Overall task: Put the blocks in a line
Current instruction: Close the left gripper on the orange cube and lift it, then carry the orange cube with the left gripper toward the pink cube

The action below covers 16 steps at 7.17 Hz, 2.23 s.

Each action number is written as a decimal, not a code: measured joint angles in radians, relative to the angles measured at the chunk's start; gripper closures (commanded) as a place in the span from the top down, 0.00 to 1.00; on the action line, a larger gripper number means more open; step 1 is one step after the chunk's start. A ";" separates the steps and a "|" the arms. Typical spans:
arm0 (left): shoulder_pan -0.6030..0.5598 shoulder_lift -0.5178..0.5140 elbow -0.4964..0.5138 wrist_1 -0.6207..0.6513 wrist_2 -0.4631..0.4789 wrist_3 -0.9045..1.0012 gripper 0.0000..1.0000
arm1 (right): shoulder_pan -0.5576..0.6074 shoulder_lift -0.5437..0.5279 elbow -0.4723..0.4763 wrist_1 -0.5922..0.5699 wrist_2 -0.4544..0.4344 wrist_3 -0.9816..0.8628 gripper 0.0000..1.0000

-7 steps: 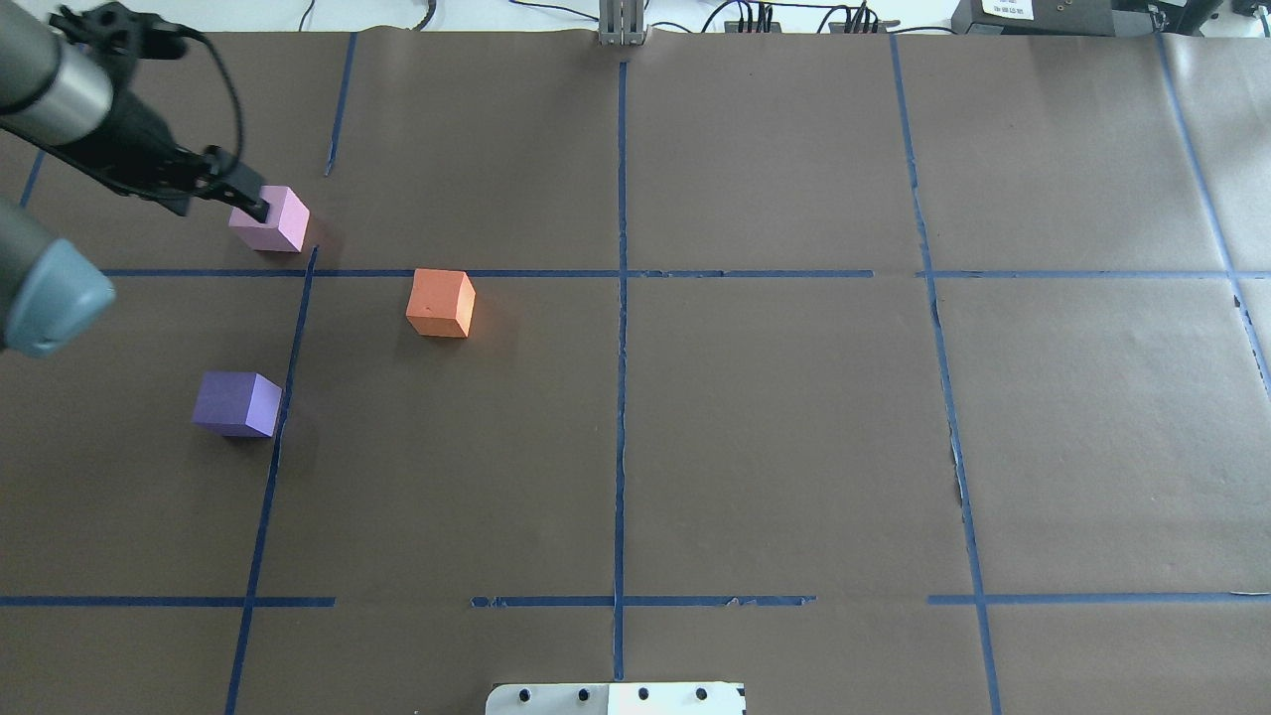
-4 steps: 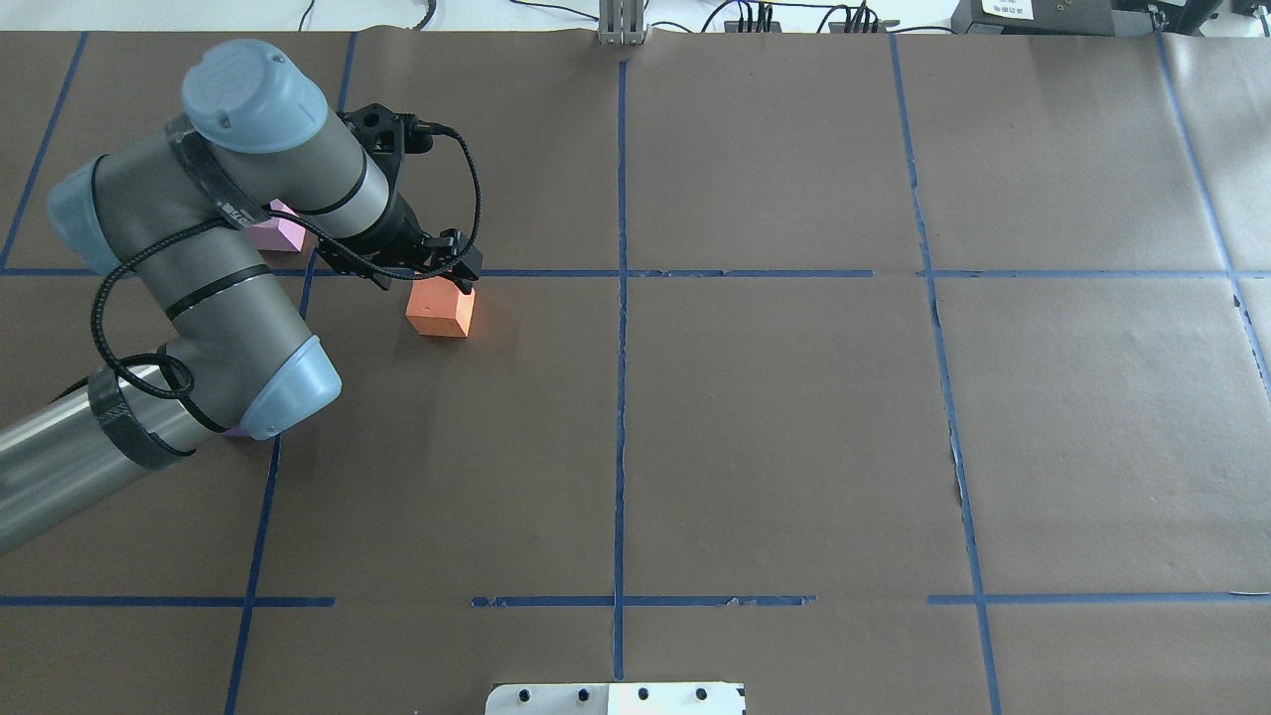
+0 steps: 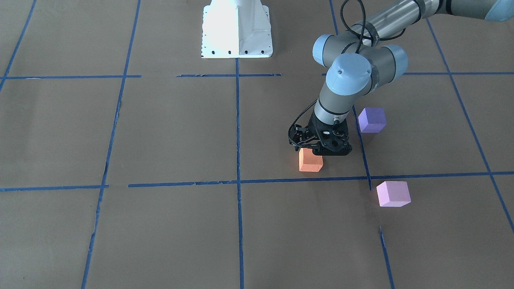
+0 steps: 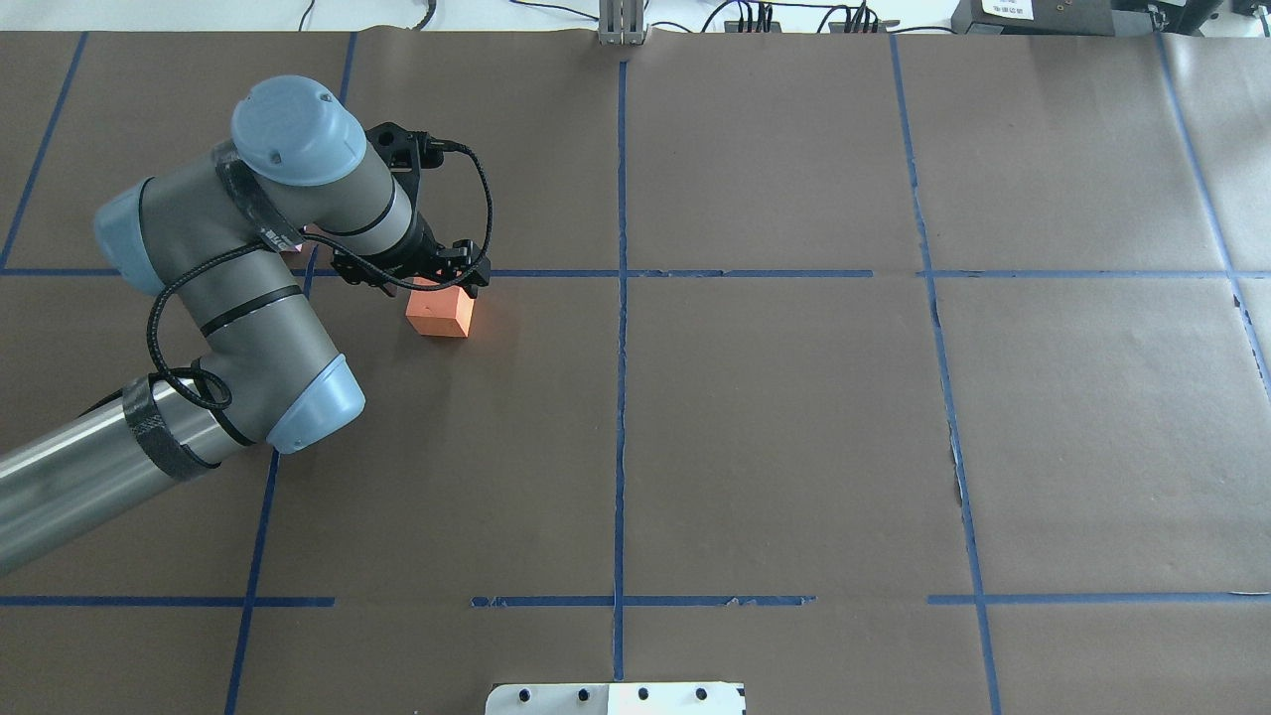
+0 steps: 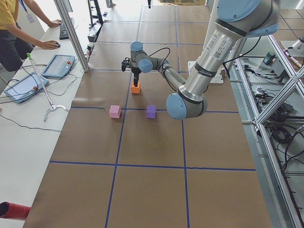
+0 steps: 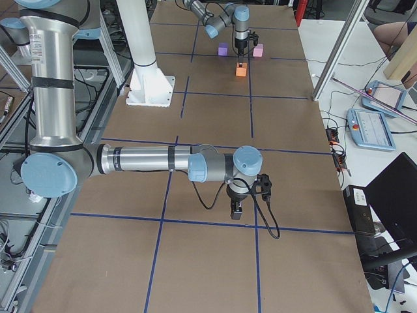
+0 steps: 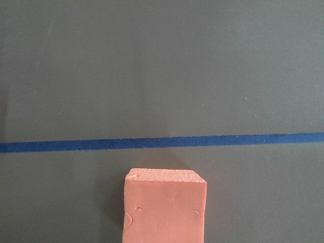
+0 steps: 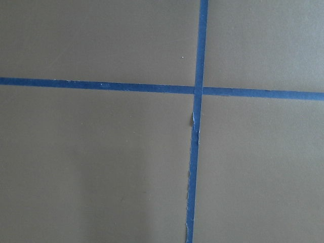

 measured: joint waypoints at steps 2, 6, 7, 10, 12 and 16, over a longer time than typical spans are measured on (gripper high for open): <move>0.011 -0.010 0.031 -0.021 0.010 -0.010 0.99 | 0.000 0.000 0.000 0.000 0.000 0.000 1.00; 0.014 -0.020 0.075 -0.043 0.017 -0.011 0.98 | 0.000 0.000 0.000 0.000 0.000 0.000 1.00; 0.016 -0.021 0.096 -0.067 0.017 -0.012 0.97 | 0.000 0.000 0.000 0.001 0.000 0.000 1.00; 0.020 -0.019 0.137 -0.118 0.016 -0.011 0.58 | 0.000 0.000 0.000 0.001 0.000 0.000 1.00; 0.024 -0.020 0.151 -0.144 0.016 -0.011 0.19 | 0.000 0.000 0.000 0.001 0.000 0.000 1.00; -0.072 0.019 -0.022 -0.042 -0.027 0.005 0.20 | 0.000 0.000 0.000 0.001 0.000 0.000 1.00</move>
